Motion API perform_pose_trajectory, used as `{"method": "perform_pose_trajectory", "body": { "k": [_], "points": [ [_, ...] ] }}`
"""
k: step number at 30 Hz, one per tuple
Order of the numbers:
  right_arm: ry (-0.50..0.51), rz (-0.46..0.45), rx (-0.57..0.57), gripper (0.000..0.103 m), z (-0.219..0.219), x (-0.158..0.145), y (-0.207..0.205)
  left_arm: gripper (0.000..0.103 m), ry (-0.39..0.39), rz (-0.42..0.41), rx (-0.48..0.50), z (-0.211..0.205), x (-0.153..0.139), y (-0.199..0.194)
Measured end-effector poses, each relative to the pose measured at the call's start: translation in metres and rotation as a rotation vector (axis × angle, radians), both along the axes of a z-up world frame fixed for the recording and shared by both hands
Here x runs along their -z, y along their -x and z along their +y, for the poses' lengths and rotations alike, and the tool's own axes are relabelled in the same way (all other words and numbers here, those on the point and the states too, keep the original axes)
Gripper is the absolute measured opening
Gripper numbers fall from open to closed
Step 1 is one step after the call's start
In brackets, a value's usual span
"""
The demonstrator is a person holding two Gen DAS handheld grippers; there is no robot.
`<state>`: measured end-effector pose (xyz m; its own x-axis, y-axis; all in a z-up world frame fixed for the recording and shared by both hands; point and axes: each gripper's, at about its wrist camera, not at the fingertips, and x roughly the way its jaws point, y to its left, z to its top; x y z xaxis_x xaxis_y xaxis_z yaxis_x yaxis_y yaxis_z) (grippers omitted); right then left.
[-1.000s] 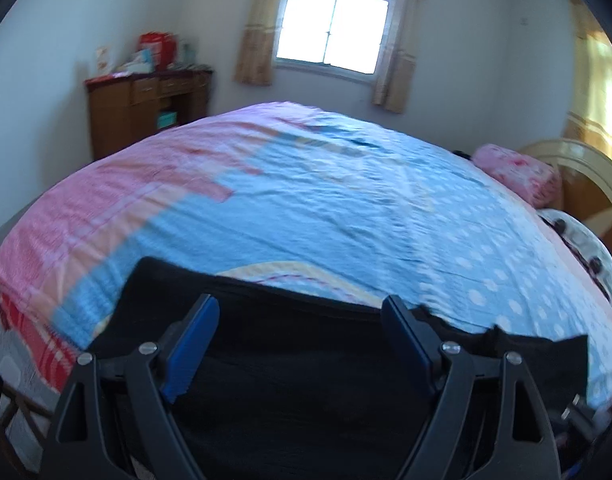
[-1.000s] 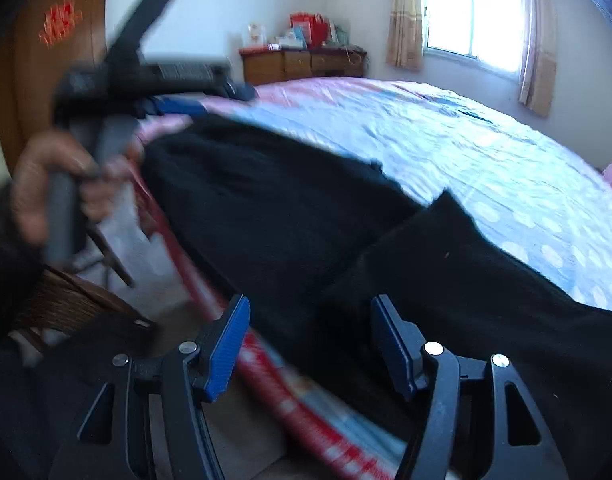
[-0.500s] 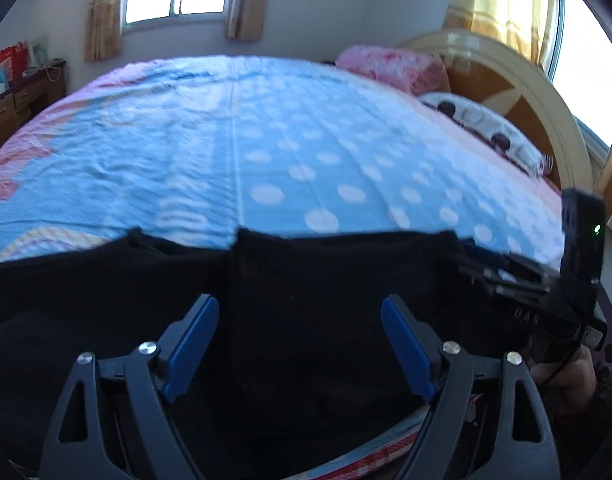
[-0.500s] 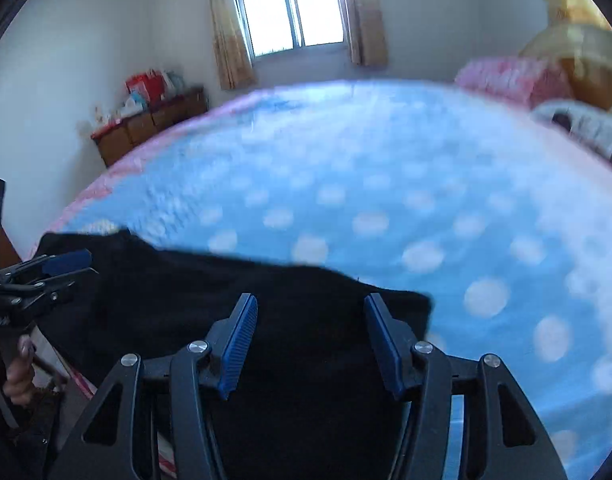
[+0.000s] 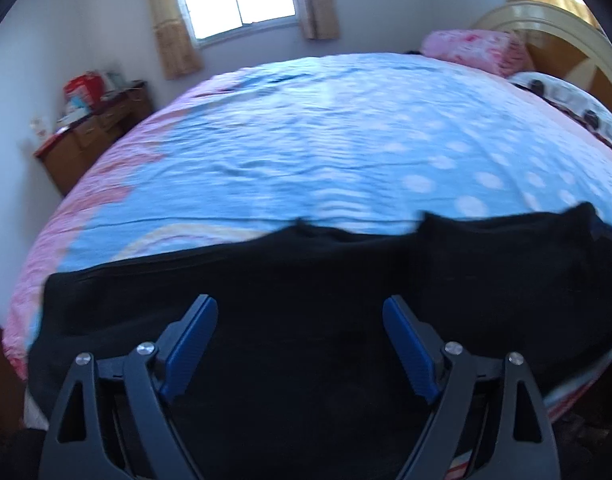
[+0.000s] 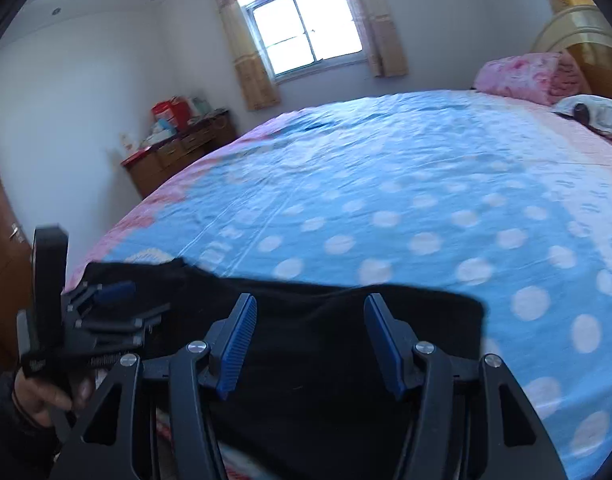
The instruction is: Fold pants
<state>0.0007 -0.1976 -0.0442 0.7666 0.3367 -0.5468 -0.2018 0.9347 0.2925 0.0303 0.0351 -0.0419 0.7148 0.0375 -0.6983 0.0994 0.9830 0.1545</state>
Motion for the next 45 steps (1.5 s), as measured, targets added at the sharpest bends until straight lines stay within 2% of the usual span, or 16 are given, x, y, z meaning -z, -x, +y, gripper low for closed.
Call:
{"method": "perform_pose_trajectory", "body": {
  "k": [4,5,8,10,13,16,19,21,23,25,26,30,32,35,40,45],
  "points": [
    [0.02,0.039,-0.115,0.058,0.036,0.009,0.003,0.094,0.01,-0.052,-0.234,0.084,-0.003,-0.003],
    [0.034,0.041,-0.135,0.058,0.044,0.01,0.005,0.095,0.046,-0.059,-0.317,0.113,-0.003,-0.003],
    [0.058,0.034,-0.168,0.058,0.058,0.01,0.011,0.094,0.239,-0.085,-0.543,0.198,0.003,0.008],
    [0.054,0.029,-0.172,0.058,0.059,0.009,0.012,0.093,0.324,-0.105,-0.604,0.229,0.008,0.014],
    [0.035,0.033,-0.166,0.058,0.059,0.008,0.012,0.09,0.413,-0.094,-0.551,0.244,0.016,0.012],
    [0.024,0.053,-0.157,0.058,0.055,0.011,0.008,0.089,0.378,-0.122,-0.499,0.232,0.017,0.011],
    [0.007,0.073,-0.152,0.058,0.052,0.013,0.005,0.082,0.355,-0.142,-0.482,0.215,0.018,0.012],
    [0.004,0.073,-0.148,0.058,0.051,0.012,0.005,0.075,0.349,-0.151,-0.495,0.209,0.018,0.017],
    [0.001,0.069,-0.145,0.058,0.049,0.011,0.006,0.048,0.377,-0.176,-0.519,0.21,0.016,0.024],
    [0.0,0.067,-0.14,0.058,0.048,0.01,0.005,0.034,0.476,-0.178,-0.504,0.215,0.013,0.027],
    [-0.004,0.067,-0.138,0.058,0.046,0.01,0.005,0.031,0.504,-0.176,-0.507,0.215,0.011,0.027],
    [-0.025,0.066,-0.127,0.058,0.04,0.008,0.004,0.03,0.483,-0.172,-0.554,0.202,0.001,0.031],
    [-0.03,0.056,-0.115,0.058,0.036,0.005,0.004,0.03,0.448,-0.215,-0.525,0.19,-0.016,0.034],
    [-0.041,0.034,-0.089,0.058,0.024,-0.003,0.005,0.03,0.39,-0.313,-0.394,0.158,-0.052,0.04],
    [-0.098,0.024,0.009,0.058,-0.022,-0.015,0.009,0.03,0.336,-0.398,-0.026,0.067,-0.103,0.041],
    [-0.132,0.006,0.166,0.058,-0.082,-0.023,0.032,0.03,0.318,-0.374,0.317,-0.042,-0.108,0.044]
  ]
}}
